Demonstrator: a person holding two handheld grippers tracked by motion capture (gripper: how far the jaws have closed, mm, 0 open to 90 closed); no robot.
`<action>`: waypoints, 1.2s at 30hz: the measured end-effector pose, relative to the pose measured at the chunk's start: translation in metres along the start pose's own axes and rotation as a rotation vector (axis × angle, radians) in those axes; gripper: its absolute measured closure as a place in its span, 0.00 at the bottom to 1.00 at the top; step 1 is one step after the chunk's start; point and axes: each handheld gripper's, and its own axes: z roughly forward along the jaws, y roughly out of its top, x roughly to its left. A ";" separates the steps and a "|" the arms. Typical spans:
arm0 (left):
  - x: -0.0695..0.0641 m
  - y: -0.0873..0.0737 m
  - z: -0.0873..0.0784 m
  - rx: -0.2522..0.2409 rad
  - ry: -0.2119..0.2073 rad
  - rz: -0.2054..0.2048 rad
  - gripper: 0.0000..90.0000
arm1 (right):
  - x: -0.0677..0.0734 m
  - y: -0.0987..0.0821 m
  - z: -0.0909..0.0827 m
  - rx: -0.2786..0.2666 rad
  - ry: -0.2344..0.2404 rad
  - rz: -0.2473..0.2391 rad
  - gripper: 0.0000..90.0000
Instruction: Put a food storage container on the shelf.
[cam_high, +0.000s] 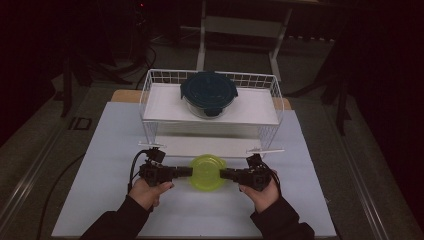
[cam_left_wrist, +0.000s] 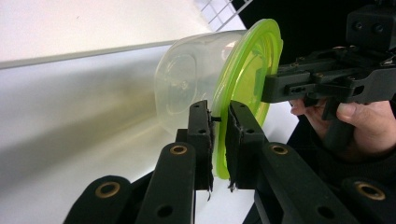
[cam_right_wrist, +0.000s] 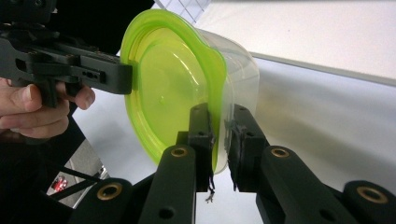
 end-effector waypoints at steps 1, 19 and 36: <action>-0.002 0.001 -0.001 -0.002 0.001 0.004 0.89 | 0.001 0.001 -0.002 -0.002 0.000 -0.001 0.90; -0.036 0.015 -0.027 -0.058 -0.002 0.074 0.90 | 0.029 0.014 -0.030 -0.075 0.003 -0.048 0.90; -0.066 0.041 -0.053 -0.110 -0.003 0.135 0.90 | 0.051 0.038 -0.053 -0.148 0.015 -0.096 0.90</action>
